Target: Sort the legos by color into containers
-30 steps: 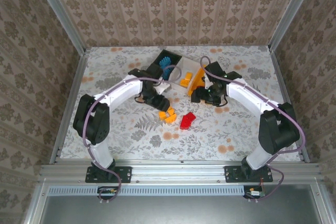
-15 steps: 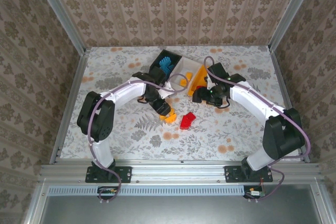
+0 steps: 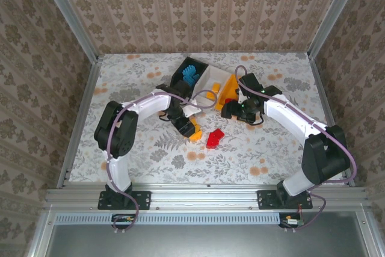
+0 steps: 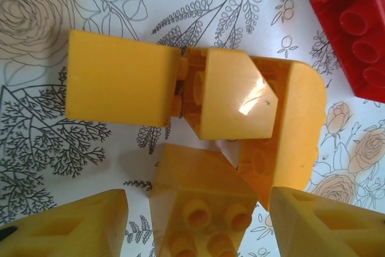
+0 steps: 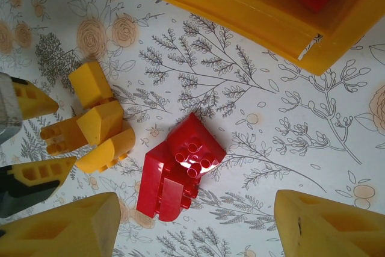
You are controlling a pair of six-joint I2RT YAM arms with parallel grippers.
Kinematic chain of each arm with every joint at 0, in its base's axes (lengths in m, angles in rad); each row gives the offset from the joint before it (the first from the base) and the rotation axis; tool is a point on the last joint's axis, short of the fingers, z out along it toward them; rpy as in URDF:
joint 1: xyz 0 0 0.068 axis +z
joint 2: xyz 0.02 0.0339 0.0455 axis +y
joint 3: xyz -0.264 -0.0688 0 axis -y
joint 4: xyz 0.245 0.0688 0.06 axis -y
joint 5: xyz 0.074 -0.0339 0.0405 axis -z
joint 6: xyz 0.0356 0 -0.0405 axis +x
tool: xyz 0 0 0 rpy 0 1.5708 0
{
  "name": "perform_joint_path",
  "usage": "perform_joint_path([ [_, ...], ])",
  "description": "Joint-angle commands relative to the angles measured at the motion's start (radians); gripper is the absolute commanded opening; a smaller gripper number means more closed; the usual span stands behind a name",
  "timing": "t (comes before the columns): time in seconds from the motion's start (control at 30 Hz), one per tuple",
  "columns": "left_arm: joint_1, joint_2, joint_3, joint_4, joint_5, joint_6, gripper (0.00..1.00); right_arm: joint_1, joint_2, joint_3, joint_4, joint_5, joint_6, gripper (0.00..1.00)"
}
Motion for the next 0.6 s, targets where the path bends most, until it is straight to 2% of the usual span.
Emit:
perform_joint_path([
  [0.0, 0.006, 0.009, 0.005, -0.027, -0.007, 0.034, 0.64, -0.003, -0.02, -0.006, 0.007, 0.019, 0.02, 0.69],
  [0.13, 0.014, 0.018, 0.001, -0.021, -0.01, 0.024, 0.59, -0.002, -0.016, 0.0, 0.008, 0.02, 0.022, 0.69],
  [0.23, 0.022, 0.029, 0.013, -0.031, -0.012, 0.018, 0.46, -0.001, -0.011, 0.009, 0.007, 0.019, 0.024, 0.69],
  [0.3, 0.031, 0.034, 0.021, -0.041, -0.012, 0.011, 0.41, -0.002, -0.009, 0.013, 0.005, 0.019, 0.022, 0.69],
  [0.57, 0.057, 0.02, 0.022, -0.072, -0.011, -0.039, 0.35, -0.001, 0.0, 0.017, 0.01, 0.016, 0.014, 0.69],
])
